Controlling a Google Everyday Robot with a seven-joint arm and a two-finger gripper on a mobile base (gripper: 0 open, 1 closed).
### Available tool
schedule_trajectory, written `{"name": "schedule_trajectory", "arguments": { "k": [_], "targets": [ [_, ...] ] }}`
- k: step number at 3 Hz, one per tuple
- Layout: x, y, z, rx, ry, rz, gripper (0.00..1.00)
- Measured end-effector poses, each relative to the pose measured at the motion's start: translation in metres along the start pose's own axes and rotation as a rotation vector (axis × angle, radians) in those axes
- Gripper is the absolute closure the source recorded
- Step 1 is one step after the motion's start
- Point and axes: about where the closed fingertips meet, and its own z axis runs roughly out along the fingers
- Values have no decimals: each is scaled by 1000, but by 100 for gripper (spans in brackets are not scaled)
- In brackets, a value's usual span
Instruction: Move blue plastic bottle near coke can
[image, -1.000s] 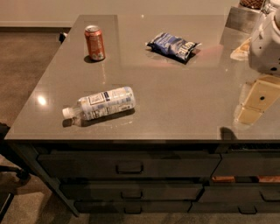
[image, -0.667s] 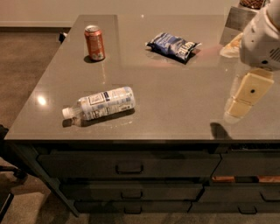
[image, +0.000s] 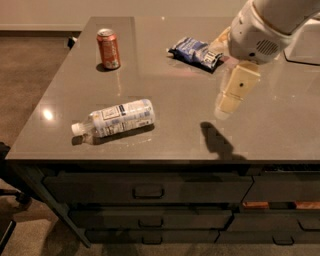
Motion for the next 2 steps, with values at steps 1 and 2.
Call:
{"name": "schedule_trajectory", "arguments": {
  "k": [1, 2],
  "targets": [
    [-36, -9, 30, -14, -16, -65, 0],
    [-64, -5, 69, -58, 9, -122, 0]
  ]
}}
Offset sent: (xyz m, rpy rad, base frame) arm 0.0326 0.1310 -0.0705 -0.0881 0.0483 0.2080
